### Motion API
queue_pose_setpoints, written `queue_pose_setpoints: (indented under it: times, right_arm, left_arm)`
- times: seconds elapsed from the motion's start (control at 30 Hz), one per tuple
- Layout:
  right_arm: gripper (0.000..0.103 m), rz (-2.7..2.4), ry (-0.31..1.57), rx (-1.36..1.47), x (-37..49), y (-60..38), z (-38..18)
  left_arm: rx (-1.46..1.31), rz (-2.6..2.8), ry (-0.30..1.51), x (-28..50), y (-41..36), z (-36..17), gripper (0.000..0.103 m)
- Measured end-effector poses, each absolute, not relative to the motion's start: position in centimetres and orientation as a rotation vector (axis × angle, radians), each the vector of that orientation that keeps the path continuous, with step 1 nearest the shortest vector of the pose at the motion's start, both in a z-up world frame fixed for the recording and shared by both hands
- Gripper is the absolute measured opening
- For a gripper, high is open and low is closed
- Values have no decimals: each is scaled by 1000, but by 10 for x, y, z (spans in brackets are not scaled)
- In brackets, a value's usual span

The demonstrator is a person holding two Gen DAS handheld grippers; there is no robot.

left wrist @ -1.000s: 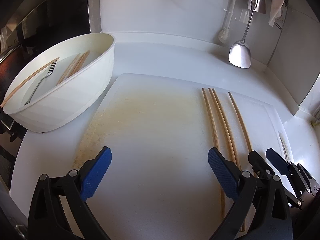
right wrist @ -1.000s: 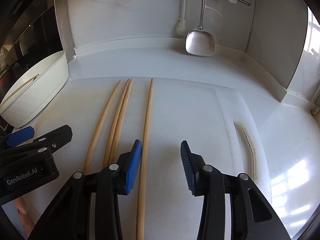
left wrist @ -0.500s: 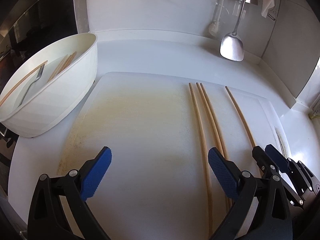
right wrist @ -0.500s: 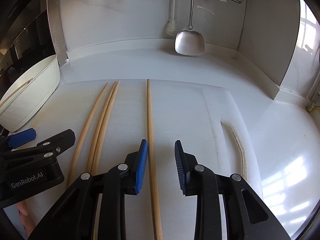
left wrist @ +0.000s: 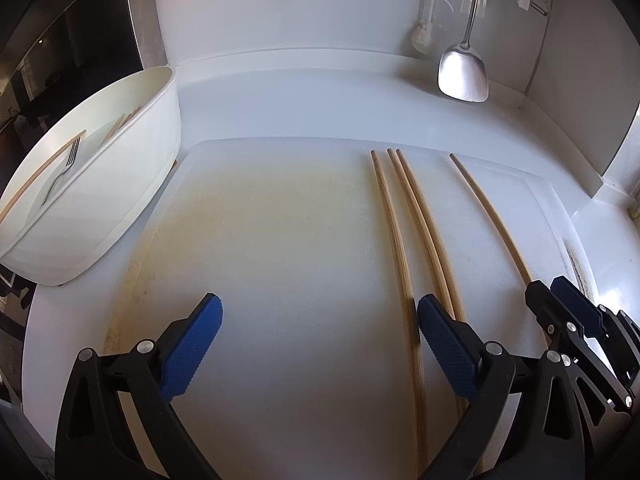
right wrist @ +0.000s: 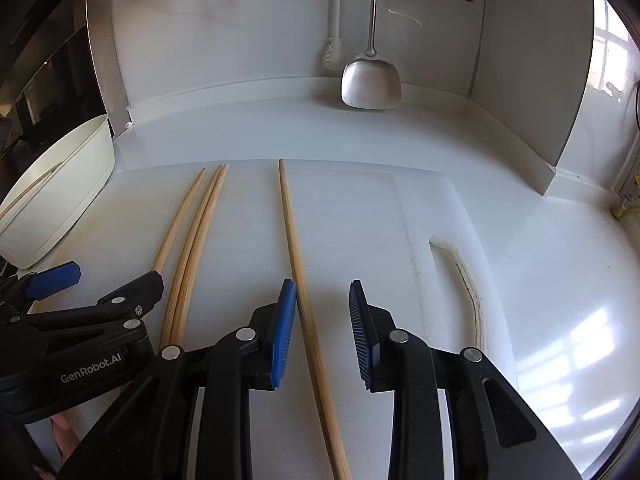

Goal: Organize utensils
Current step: 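Lower both tools toward the wooden chopsticks on the cutting board, then close the left tool on one chopstick while the right tool closes on another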

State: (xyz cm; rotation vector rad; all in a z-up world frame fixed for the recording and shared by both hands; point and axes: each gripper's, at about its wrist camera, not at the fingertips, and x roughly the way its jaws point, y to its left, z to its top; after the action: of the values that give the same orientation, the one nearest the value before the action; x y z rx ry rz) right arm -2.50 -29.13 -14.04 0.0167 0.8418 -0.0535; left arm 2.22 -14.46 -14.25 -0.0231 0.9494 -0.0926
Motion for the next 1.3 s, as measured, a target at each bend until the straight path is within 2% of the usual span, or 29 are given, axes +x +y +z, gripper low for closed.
queue_pose_setpoints:
  times: [0.63,0.77,0.83,0.9,1.0,1.03,1.1,1.13,1.2,1.3]
  right_arm:
    - [27,-35,847,9,-18,-289,-140]
    - [27,-24,846,10,-15,-287,-140]
    - [27,-16,845,3,-13,-285,-140]
    - [27,-14,841,-1,-13,-284,-140]
    - [22,-6,838,2,-14,-284,-141]
    - [17,-2,838,0,-14,-283,-141]
    - [8,-5,839,-17,-14,-281,-140]
    - [8,-6,839,-18,-14,-281,-140]
    - [7,0,838,-2,-14,-283,-140]
    - [6,-1,833,26,-16,-286,-140]
  left_arm:
    - [-39,-53,933,26,-129,-144,98]
    - [-44,-54,926,25,-129,-144,95]
    - [-40,-63,912,22,-131,-142,87]
    - [-32,-72,892,19,-135,-140,69]
    - [-29,-82,877,15,-137,-138,57]
    - [-30,-83,875,15,-137,-138,54]
    - [-31,-96,872,14,-138,-136,39]
    - [-28,-104,871,13,-139,-136,35]
    - [-29,-137,871,12,-142,-134,15]
    - [-30,-153,873,11,-145,-134,10]
